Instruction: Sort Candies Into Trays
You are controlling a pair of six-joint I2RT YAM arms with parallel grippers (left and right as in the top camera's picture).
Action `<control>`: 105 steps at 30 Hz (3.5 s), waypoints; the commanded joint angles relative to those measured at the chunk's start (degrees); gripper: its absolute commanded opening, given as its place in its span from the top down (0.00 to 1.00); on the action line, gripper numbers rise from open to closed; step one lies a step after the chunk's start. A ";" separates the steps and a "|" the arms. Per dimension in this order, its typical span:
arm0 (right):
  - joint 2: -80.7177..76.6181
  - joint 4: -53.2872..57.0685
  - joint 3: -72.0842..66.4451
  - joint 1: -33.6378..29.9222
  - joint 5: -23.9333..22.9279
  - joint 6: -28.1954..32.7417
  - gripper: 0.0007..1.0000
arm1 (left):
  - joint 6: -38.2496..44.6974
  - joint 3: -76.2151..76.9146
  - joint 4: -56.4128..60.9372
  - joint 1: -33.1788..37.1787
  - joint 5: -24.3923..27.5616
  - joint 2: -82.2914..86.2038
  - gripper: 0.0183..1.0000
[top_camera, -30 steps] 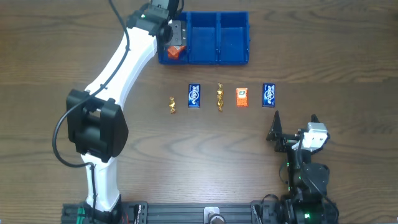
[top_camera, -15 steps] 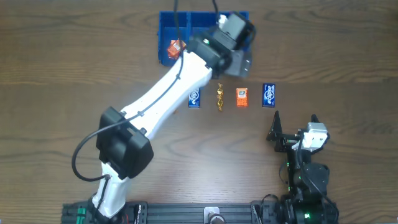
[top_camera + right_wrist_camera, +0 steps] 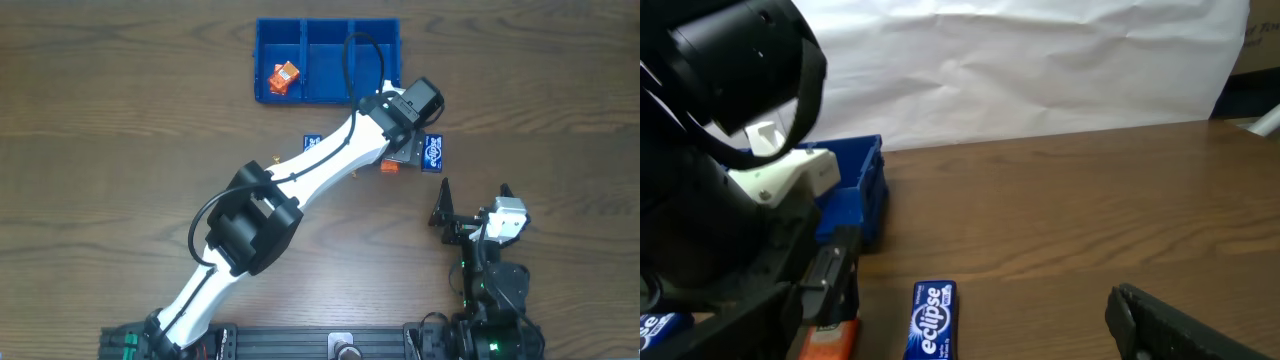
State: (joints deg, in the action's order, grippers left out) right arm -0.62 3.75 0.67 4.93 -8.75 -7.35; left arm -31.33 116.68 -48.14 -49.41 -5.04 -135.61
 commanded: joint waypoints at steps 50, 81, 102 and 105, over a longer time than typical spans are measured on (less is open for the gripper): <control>0.39 0.13 -0.22 -0.24 -0.15 0.35 0.00 | -12.63 -0.13 4.44 -2.43 -5.88 -6.40 0.21; 0.39 0.13 -0.22 -0.24 -0.15 0.37 0.00 | -12.61 -0.17 3.93 -2.78 -7.41 -6.60 0.28; 0.39 0.13 -0.22 -0.24 -0.15 0.35 0.00 | -12.61 -0.28 4.28 -3.15 -7.39 -7.58 0.43; 0.39 0.13 -0.22 -0.24 -0.15 0.37 0.00 | -12.61 -0.28 4.26 -3.15 -7.39 -7.58 0.56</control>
State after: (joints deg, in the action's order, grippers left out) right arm -0.62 3.75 0.67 4.93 -8.78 -7.35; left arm -43.64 116.68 -43.64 -52.56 -12.19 -141.03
